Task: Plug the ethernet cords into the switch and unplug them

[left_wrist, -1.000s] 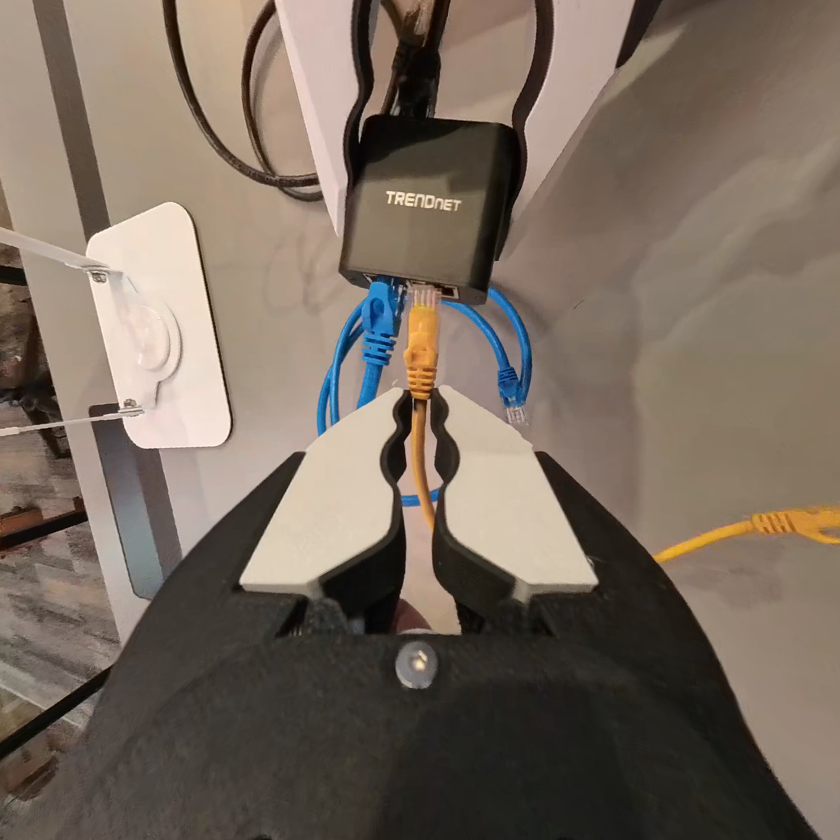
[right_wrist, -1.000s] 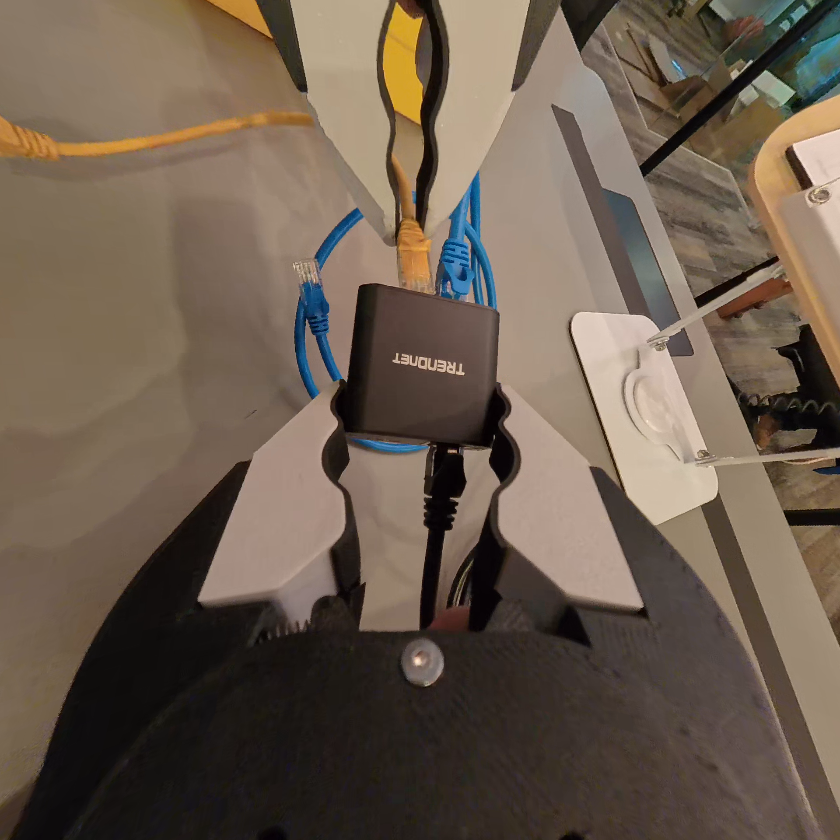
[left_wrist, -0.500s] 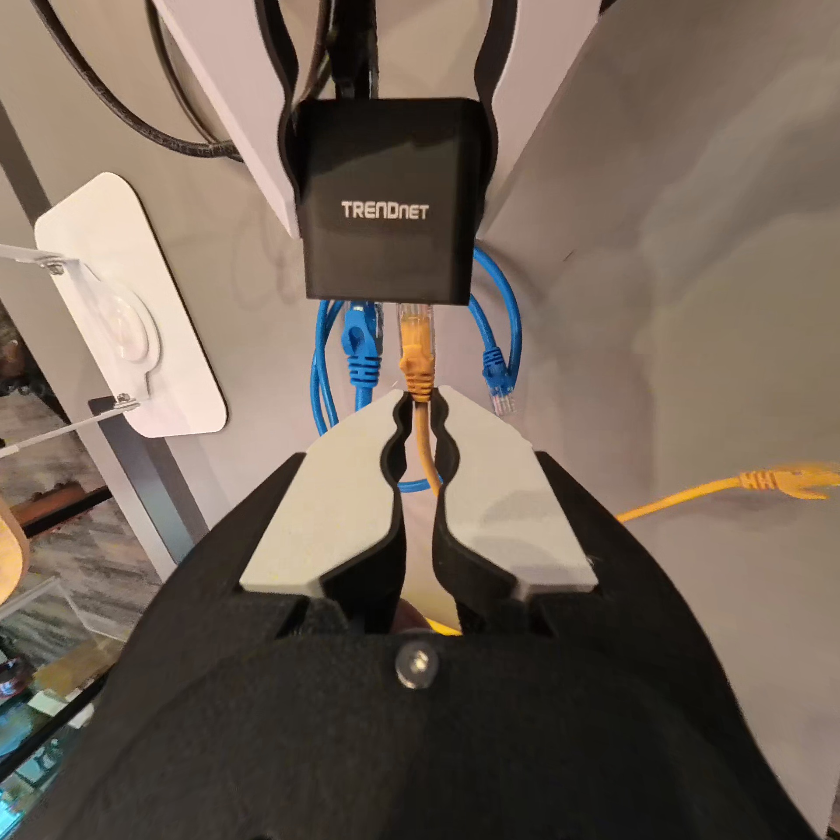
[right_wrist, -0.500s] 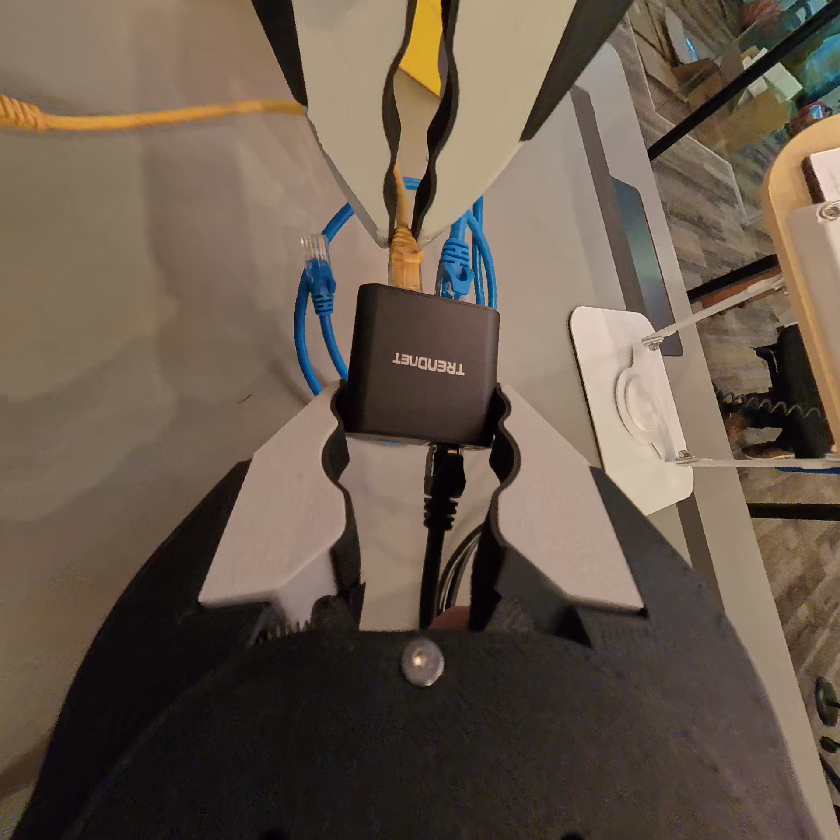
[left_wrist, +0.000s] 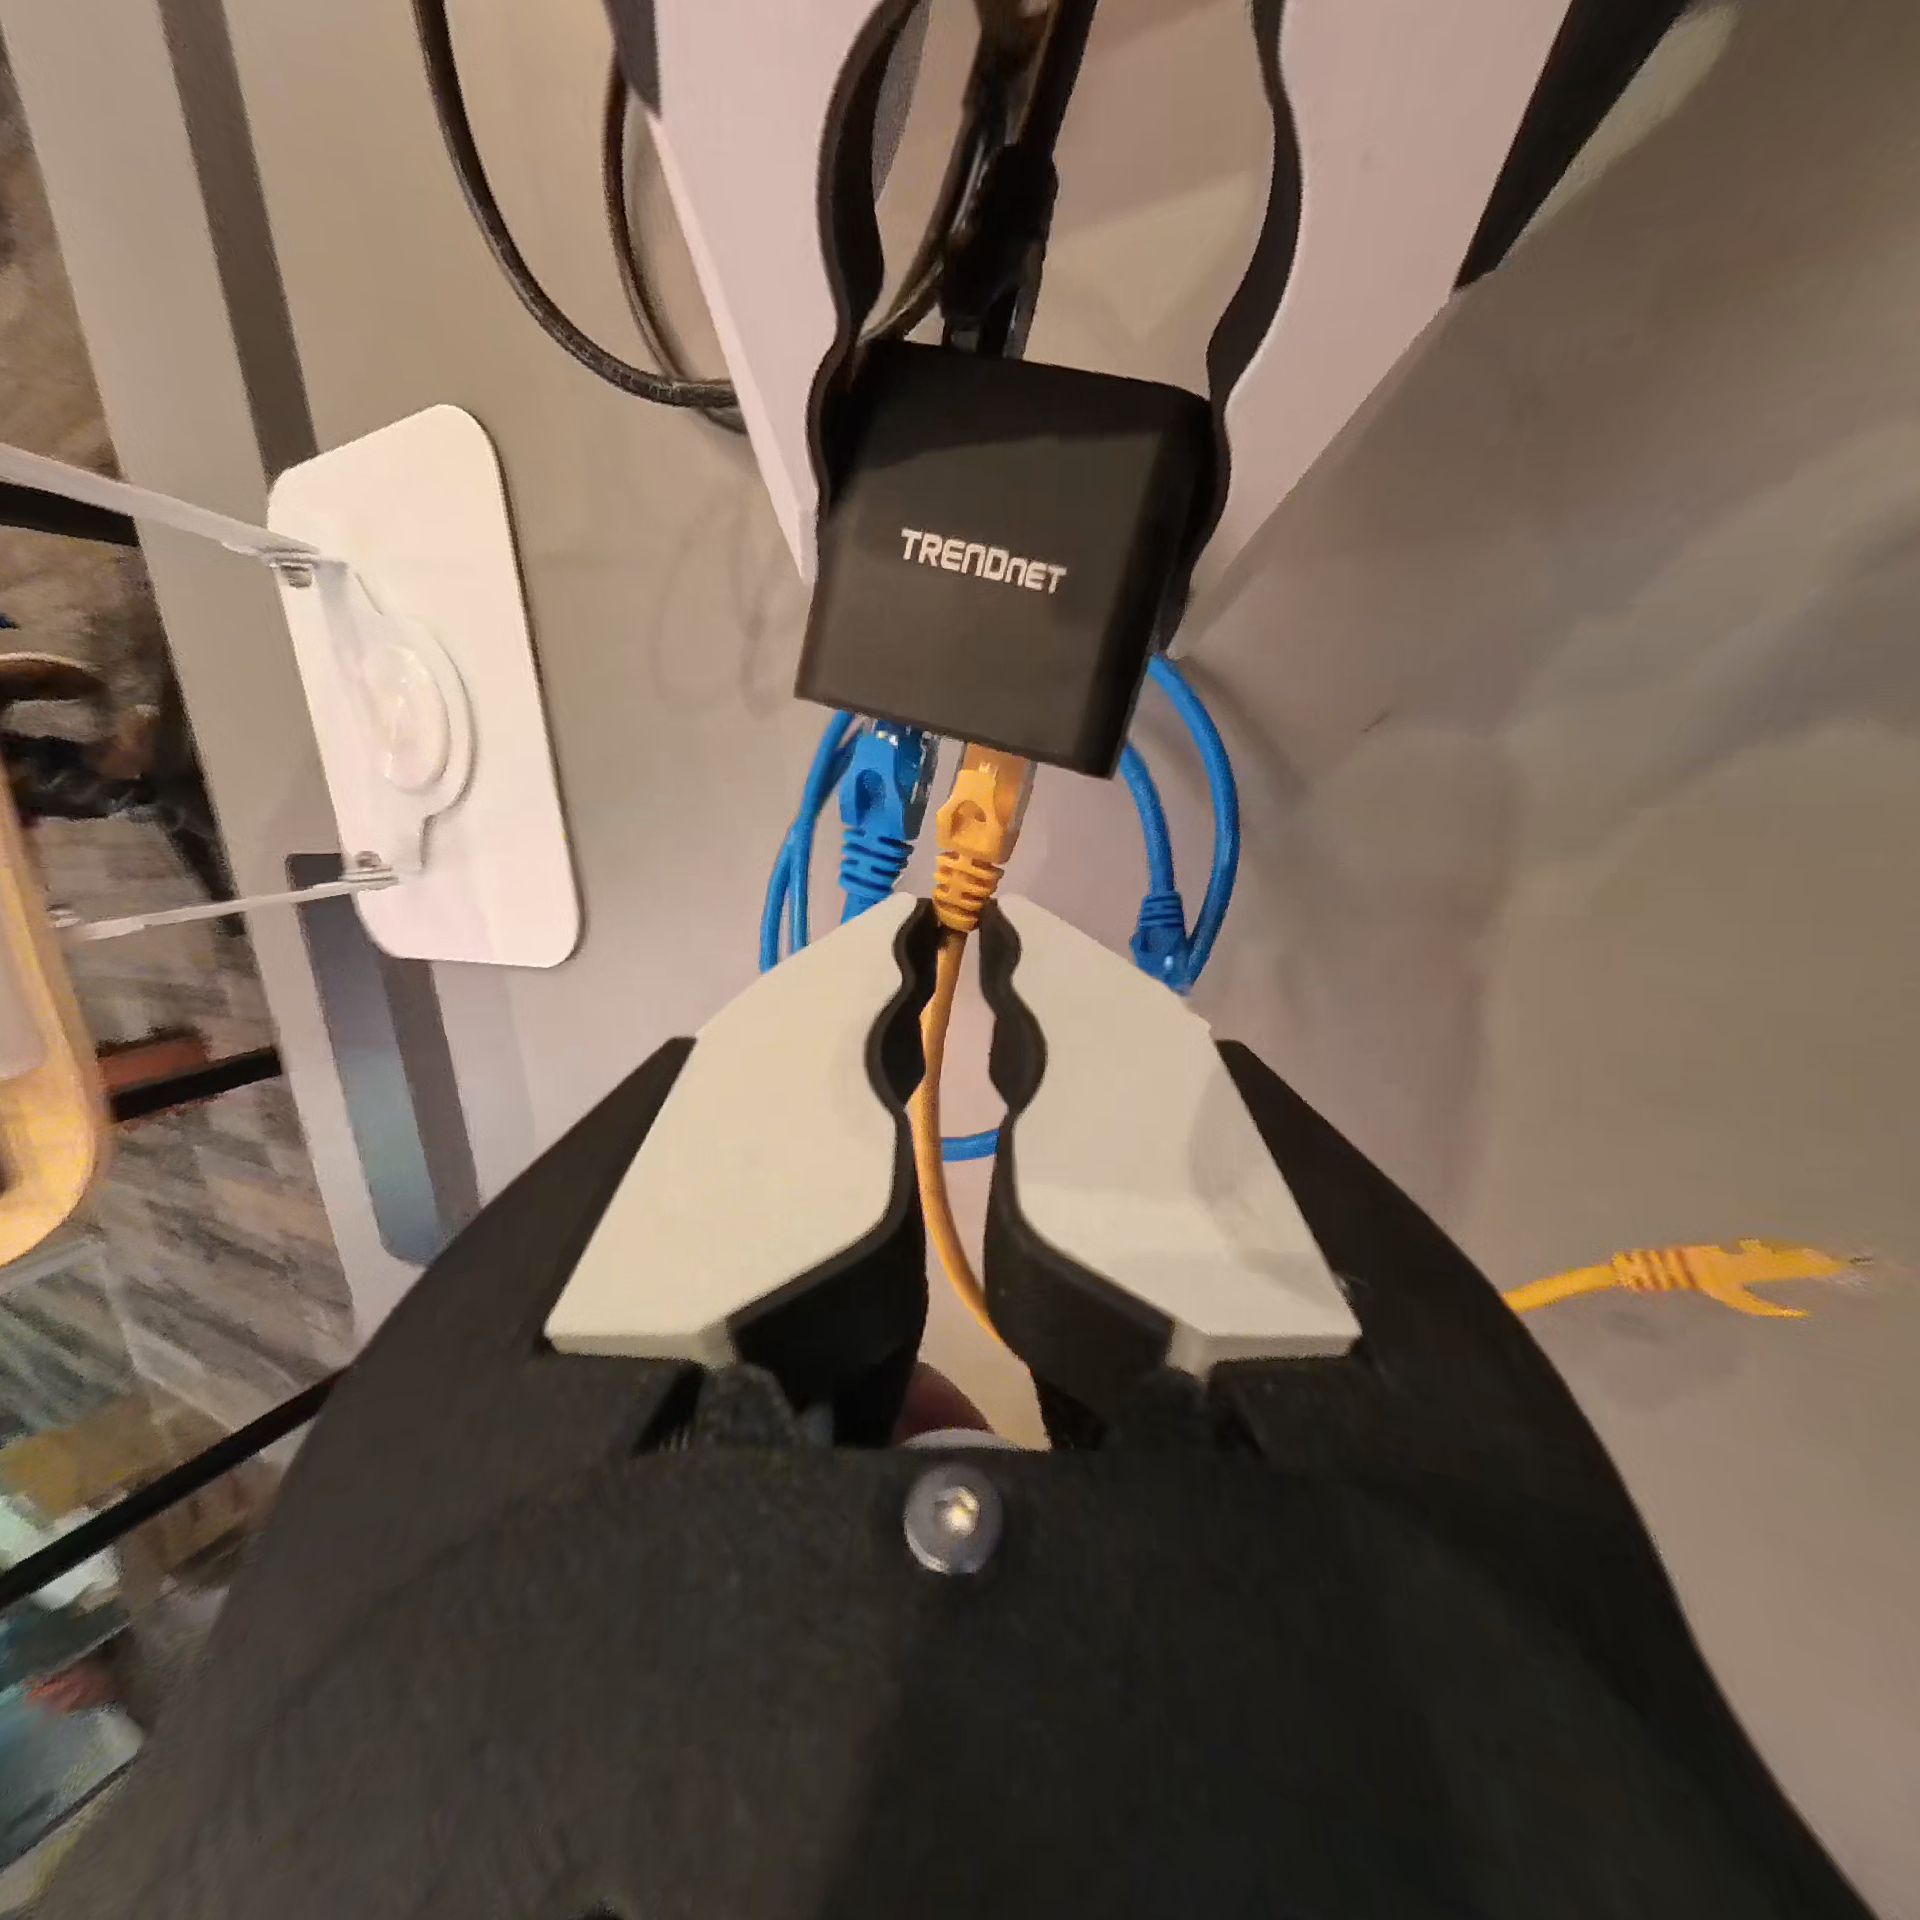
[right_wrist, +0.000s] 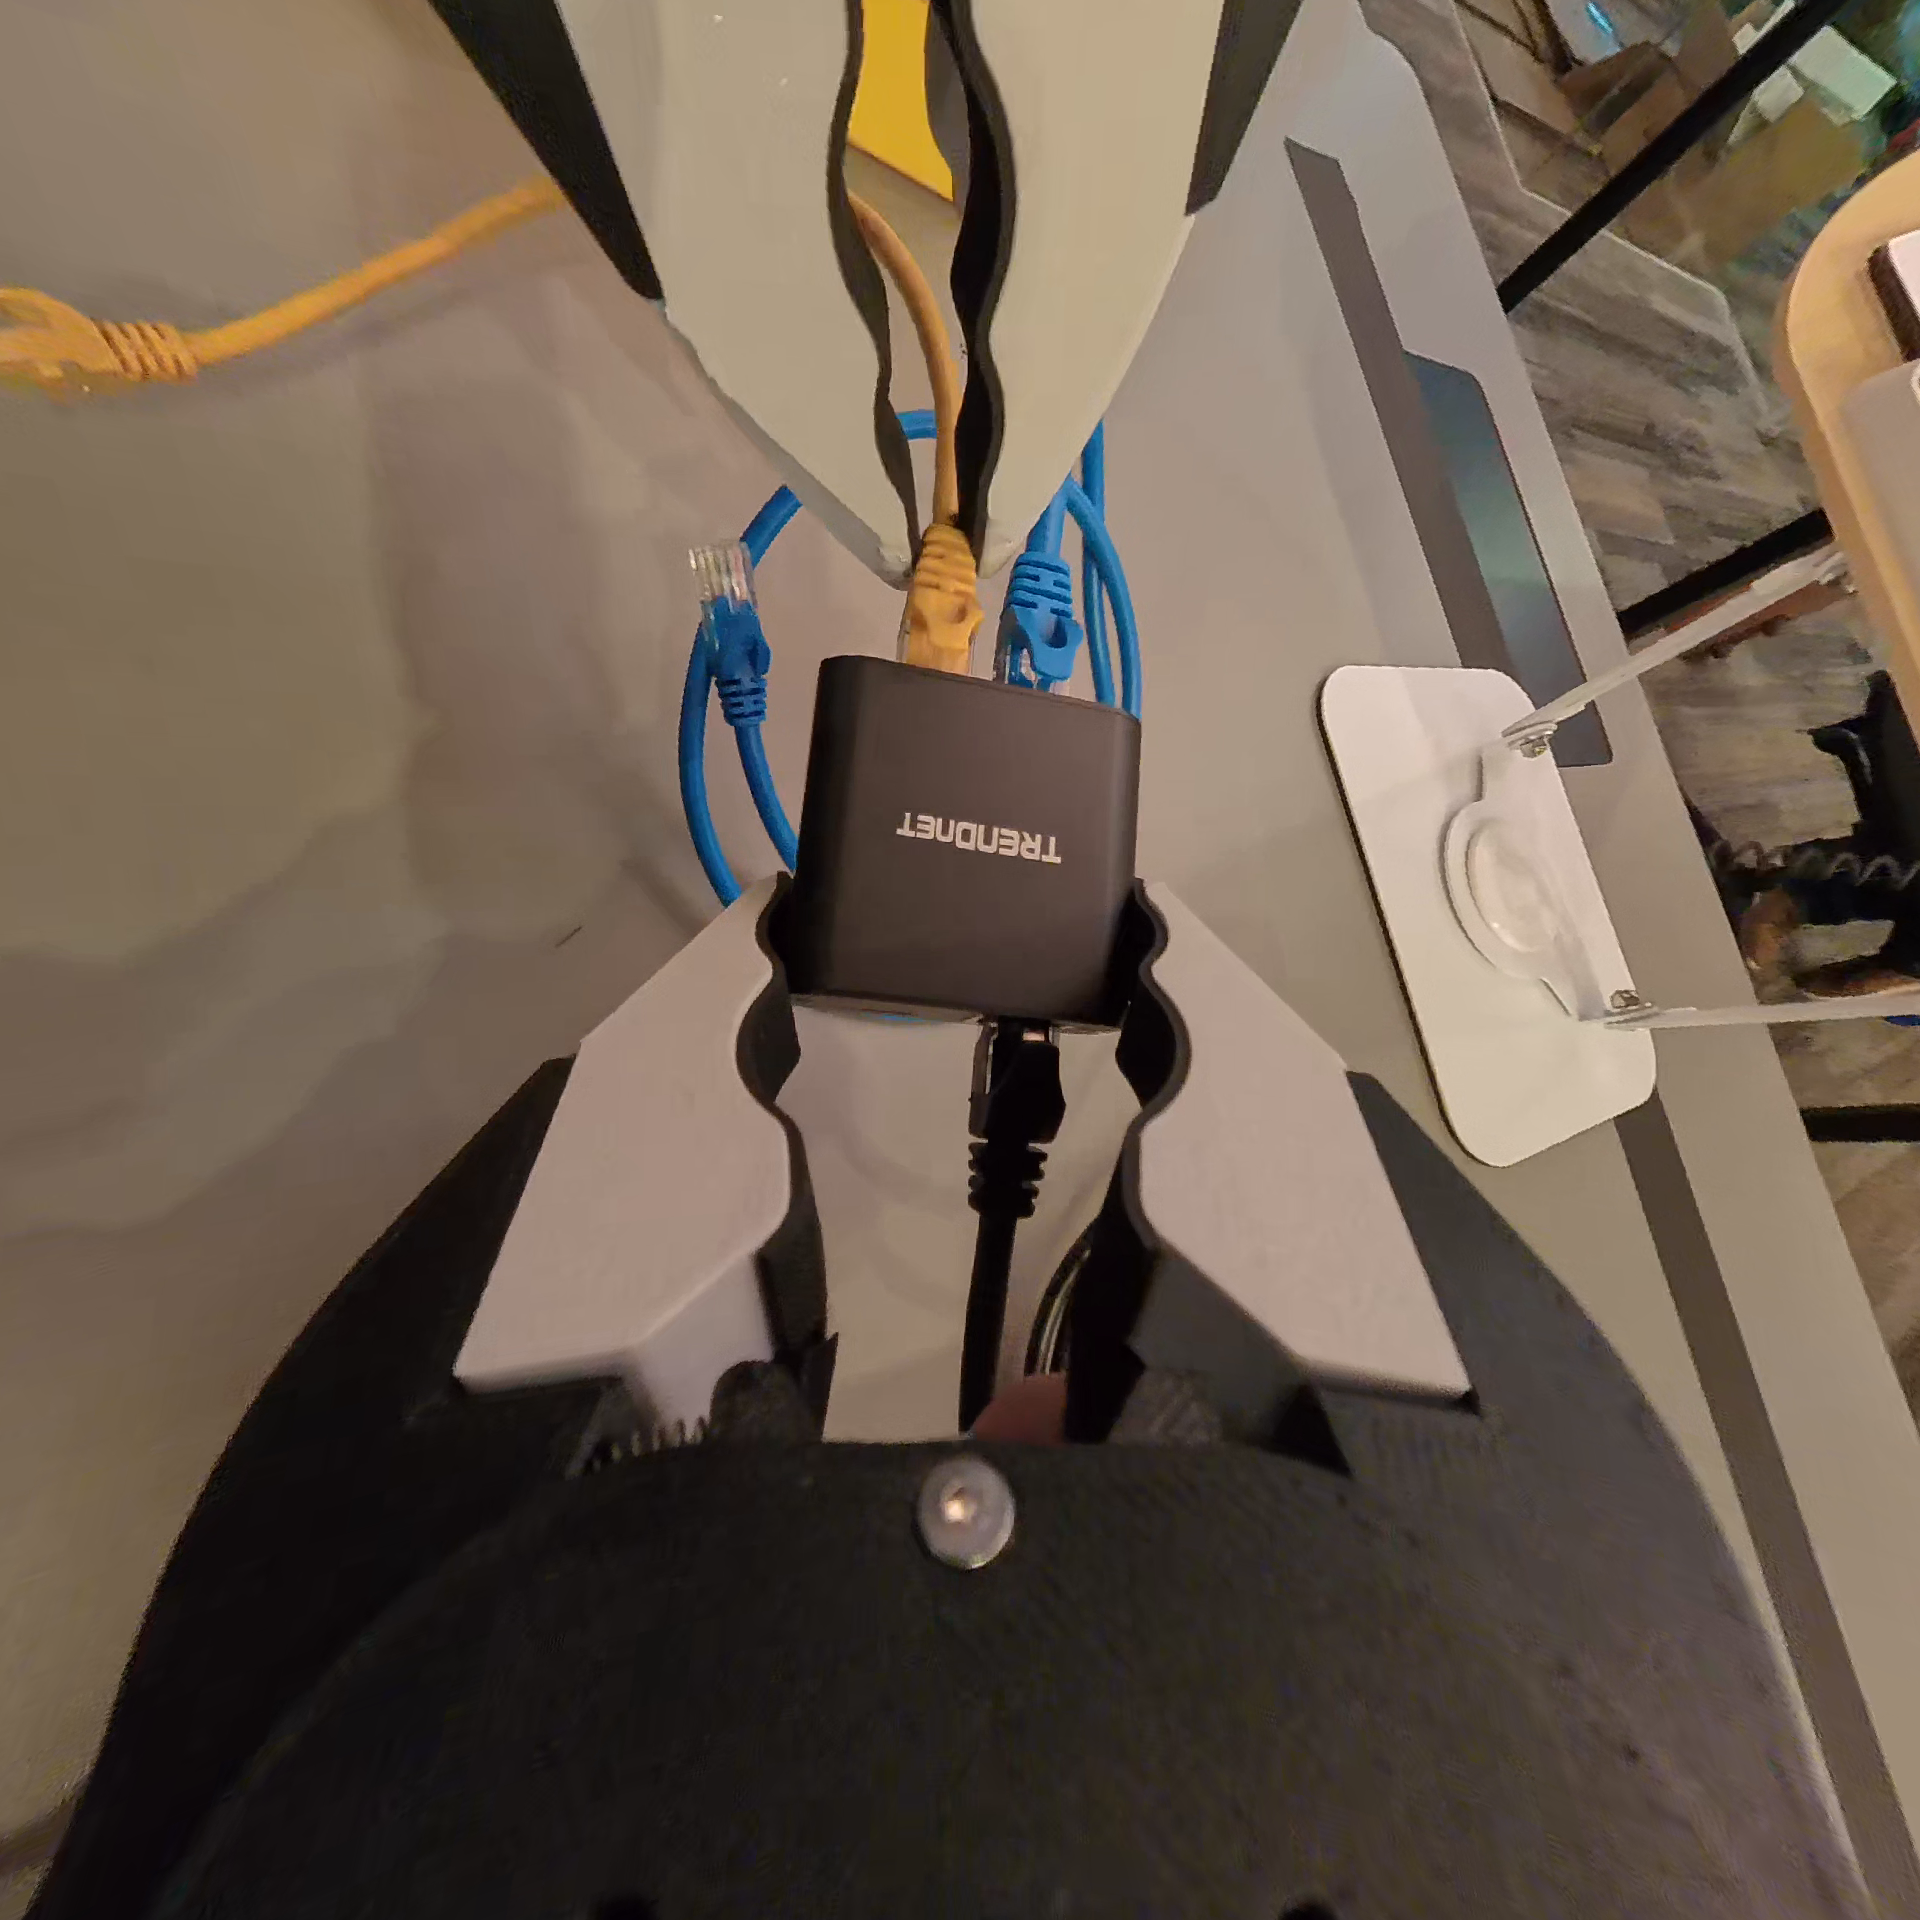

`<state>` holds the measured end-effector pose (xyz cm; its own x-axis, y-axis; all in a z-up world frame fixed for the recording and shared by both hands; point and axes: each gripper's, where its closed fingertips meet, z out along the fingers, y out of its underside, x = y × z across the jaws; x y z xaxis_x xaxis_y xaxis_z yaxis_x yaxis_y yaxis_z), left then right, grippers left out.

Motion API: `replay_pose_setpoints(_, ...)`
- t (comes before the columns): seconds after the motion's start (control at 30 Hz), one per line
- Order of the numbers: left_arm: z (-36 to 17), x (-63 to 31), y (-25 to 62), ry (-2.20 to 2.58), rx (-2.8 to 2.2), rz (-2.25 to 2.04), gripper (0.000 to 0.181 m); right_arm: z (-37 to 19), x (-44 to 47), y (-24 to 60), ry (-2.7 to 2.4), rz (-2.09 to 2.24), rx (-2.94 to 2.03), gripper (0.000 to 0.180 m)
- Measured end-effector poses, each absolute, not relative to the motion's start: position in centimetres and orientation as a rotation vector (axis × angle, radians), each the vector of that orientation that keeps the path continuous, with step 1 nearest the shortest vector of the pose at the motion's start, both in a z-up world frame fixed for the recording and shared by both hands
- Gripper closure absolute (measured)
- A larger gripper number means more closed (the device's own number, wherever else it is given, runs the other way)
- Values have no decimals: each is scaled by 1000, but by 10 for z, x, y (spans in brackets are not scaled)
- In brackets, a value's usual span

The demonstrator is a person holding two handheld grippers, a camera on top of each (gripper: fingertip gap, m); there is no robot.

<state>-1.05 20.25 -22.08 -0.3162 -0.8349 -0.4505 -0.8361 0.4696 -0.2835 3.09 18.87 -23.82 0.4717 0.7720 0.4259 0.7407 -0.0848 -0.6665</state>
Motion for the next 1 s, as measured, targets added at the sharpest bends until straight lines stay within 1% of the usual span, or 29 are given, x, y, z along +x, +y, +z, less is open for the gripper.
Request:
replay_pose_setpoints(0.13, -217, -9, 208, 2106, -1363, 46, 173, -236, 33, 193, -1253, 19, -1832, 119)
replay_pose_setpoints(0.2, -207, -9, 214, 2031, -1367, 40, 171, -230, 34, 196, -1209, 11, -1825, 119)
replay_pose_setpoints(0.37, -159, -22, 219, 1731, -1365, -84, 154, -221, 40, 200, -1156, -1, -1825, 119)
replay_pose_setpoints(0.57, -111, -64, 203, 1466, -1285, -66, 158, -196, 43, 204, -1081, -27, -1815, 119)
replay_pose_setpoints(0.67, -96, -88, 193, 1356, -1318, -49, 156, -168, 53, 205, -1020, -41, -1791, 118)
replay_pose_setpoints(0.77, -92, -110, 188, 1277, -1345, -61, 156, -122, 70, 204, -944, -73, -1742, 119)
replay_pose_setpoints(0.9, -111, -126, 183, 1224, -1383, -105, 155, -51, 103, 196, -836, -117, -1672, 118)
replay_pose_setpoints(1.0, -134, -132, 184, 1196, -1460, -186, 155, -9, 137, 185, -777, -177, -1650, 118)
